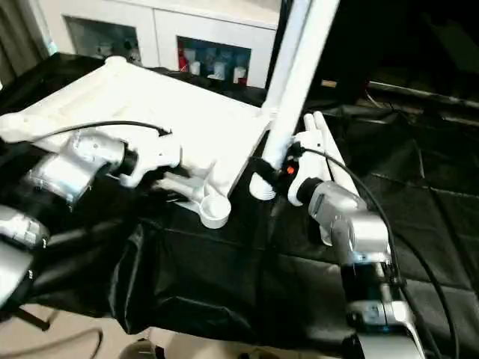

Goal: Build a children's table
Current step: Insert table leg to table base

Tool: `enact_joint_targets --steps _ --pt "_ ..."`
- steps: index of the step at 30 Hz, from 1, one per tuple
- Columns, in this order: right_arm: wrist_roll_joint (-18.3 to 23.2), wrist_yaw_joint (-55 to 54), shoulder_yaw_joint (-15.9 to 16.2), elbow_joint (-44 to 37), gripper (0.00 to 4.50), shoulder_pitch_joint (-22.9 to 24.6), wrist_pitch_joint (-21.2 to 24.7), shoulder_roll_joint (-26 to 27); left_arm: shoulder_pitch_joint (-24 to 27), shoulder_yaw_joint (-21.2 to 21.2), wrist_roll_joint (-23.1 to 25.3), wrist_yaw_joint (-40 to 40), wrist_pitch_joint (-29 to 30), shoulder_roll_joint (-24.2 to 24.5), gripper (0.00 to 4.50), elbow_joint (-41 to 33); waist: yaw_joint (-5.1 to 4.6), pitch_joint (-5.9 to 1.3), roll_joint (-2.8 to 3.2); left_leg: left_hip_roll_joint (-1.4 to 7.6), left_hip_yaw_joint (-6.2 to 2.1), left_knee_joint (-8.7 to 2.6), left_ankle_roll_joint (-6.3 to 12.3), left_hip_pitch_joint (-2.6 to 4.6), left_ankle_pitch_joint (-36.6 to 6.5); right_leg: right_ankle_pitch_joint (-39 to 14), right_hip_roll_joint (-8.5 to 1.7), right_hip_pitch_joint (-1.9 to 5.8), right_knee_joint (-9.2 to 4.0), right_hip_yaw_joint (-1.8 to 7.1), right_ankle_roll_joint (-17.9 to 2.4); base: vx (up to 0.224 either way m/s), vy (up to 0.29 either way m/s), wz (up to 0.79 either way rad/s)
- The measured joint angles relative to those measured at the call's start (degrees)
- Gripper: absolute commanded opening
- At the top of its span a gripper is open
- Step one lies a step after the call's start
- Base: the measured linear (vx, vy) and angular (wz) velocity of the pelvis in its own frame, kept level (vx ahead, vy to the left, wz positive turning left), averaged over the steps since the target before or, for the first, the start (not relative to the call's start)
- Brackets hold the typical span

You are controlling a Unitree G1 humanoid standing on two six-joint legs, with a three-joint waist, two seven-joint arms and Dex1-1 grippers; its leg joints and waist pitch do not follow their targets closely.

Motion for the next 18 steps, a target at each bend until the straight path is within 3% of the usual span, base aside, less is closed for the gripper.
enact_joint_targets --steps 11,18 --pt "-0.1 0.2 0.0 -1.9 1.93 1.5 0.0 -0.5 -4.3 -4.0 8.5 4.6 -11.9 -4.3 1.34 13.3 -0.12 -0.09 0.75 0.0 -0.01 0.02 0.0 0.01 0.0 0.1 -0.01 0.02 0.0 0.0 -0.1 0.0 0.0 0.0" --pt "-0.1 0.2 0.4 -2.3 1.93 1.9 0.0 -0.5 -5.0 -5.2 12.0 8.0 -15.3 -5.8 0.73 16.8 -0.22 -0.09 1.07 0.0 -0.01 0.03 0.01 0.02 0.0 0.1 -0.01 0.02 0.0 0.0 -0.1 0.0 0.0 0.0"
